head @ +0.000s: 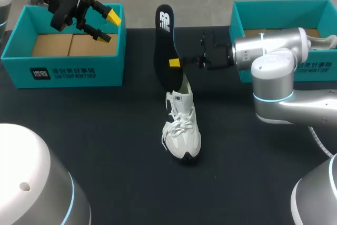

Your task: Take the shoe out of the shoebox, open the shoe tongue, remove and reinsert the insole, then place the shoe into the shoebox

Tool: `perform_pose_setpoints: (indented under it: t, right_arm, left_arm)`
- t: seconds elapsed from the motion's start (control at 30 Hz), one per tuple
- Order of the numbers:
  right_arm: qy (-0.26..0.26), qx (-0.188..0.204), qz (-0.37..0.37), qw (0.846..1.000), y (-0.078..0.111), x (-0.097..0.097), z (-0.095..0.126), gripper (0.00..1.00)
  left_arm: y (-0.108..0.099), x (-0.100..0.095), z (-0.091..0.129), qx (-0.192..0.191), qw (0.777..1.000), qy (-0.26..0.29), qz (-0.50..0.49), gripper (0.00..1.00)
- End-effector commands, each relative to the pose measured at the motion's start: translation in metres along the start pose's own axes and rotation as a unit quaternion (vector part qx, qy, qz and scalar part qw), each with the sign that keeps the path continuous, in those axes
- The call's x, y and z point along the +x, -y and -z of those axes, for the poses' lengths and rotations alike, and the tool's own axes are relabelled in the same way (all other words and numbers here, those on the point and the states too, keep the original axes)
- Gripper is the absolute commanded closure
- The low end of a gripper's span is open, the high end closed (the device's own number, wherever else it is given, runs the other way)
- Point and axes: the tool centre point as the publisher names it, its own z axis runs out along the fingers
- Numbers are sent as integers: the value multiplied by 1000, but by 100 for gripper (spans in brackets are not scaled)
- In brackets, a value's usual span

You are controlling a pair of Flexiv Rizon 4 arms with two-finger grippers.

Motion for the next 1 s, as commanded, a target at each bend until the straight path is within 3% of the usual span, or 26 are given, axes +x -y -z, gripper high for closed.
perform_pose_setpoints:
  t: [0.03, 0.27, 1.0]
  right_arm:
    - [6, -3, 3, 1000, -3, 1, 1, 100]
    - [13, -11, 19, 1000, -17, 1, 9, 100]
    - [14, 14, -8, 1000, 12, 3, 13, 100]
  left_arm:
    - [0, 0, 1, 1, 1000, -1, -1, 0]
    - [0, 0, 1, 1, 1000, -1, -1, 0]
    - [0, 0, 1, 1, 1000, -1, -1, 0]
